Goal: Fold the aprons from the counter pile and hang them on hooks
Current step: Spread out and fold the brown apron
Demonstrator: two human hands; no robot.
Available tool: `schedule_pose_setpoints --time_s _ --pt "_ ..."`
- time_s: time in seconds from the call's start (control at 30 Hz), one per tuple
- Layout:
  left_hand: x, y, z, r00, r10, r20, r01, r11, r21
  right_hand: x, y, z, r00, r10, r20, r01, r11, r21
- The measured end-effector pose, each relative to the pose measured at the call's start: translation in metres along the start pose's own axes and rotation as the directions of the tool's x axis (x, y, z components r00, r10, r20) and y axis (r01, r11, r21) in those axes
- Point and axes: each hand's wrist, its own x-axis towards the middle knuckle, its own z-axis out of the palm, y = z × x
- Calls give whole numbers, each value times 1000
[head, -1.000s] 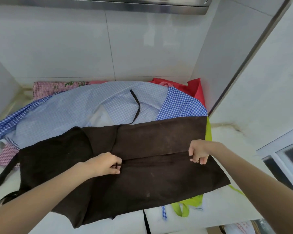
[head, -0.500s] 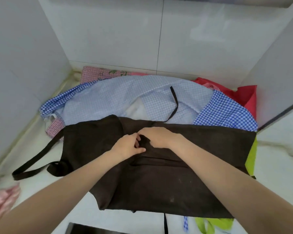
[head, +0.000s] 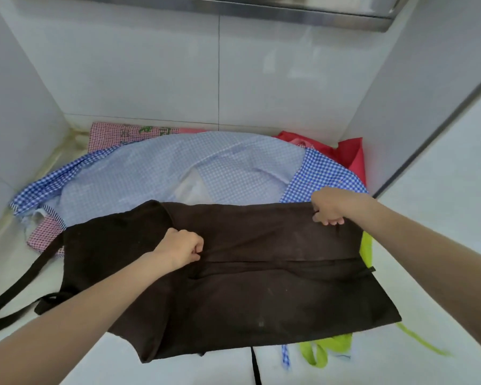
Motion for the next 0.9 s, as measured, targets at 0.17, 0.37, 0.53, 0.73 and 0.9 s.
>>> schedule_pose_setpoints --time_s 0.17,0.37,0.53,0.73,0.9 --pt "2 2 -3 984 81 156 -75 996 -43 -6 8 74 957 57 284 -128 963 237" --pt "17 -11 -48 994 68 -86 -90 952 -292 11 10 41 980 -25 -196 102 912 397" --pt "37 -34 -57 999 -51 8 51 999 -9 38 -11 24 963 -49 -264 71 995 74" --pt "48 -44 -56 991 -127 46 123 989 81 54 -1 21 979 108 -172 -81 985 155" --pt "56 -47 -64 970 -238 44 240 969 -64 55 35 -6 983 175 57 -183 950 252"
